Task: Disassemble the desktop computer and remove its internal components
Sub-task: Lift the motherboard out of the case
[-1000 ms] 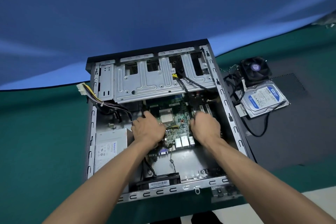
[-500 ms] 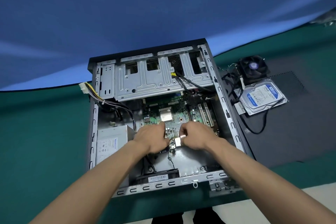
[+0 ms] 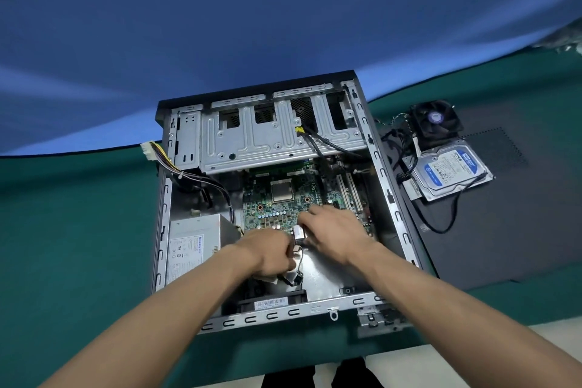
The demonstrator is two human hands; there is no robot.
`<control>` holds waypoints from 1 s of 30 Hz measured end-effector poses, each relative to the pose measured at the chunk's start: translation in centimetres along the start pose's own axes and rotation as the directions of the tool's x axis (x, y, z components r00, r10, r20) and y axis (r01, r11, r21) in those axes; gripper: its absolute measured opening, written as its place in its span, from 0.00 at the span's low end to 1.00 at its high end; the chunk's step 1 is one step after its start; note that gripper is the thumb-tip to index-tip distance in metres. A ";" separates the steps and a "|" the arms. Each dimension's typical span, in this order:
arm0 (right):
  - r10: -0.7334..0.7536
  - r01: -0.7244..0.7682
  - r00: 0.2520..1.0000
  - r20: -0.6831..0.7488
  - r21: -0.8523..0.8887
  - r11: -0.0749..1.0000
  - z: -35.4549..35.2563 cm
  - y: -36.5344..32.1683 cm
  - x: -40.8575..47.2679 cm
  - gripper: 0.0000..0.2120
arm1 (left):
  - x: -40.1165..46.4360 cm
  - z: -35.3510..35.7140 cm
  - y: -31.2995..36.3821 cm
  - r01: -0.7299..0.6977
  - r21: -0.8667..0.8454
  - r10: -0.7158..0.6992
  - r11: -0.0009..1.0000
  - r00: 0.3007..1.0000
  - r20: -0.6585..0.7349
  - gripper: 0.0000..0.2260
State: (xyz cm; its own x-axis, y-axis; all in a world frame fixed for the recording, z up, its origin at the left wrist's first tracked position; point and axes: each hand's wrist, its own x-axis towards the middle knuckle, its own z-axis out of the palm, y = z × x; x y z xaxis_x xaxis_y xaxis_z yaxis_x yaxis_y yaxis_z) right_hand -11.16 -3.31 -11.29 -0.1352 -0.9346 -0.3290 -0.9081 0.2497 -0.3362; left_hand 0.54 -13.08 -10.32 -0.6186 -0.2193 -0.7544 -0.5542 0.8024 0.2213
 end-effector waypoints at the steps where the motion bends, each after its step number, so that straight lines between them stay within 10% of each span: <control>1: -0.001 0.001 1.000 -0.012 0.004 1.000 -0.1 0.1 0.0 0.11 | -0.2 0.0 0.0 0.005 0.029 -0.006 1.000 0.999 0.046 0.08; 12: 0.090 -0.045 0.983 -0.162 0.258 0.965 -1.6 -0.3 -1.5 0.20 | -4.7 -1.9 0.5 -0.022 0.516 0.098 0.856 0.988 -0.121 0.10; 30: 0.242 -0.061 0.931 -0.272 0.537 0.841 -3.2 -2.1 -1.6 0.14 | -7.2 -5.9 -5.6 0.187 0.486 0.023 0.853 0.919 -0.394 0.27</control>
State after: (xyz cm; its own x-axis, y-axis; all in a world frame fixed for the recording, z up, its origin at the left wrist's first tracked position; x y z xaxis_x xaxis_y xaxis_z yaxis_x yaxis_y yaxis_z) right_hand -10.34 -3.17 -7.28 -0.4534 -0.8790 -0.1477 -0.5425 0.4036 -0.7367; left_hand 4.82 -19.26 -2.53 -0.8009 -0.4015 -0.4443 -0.3178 0.9138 -0.2529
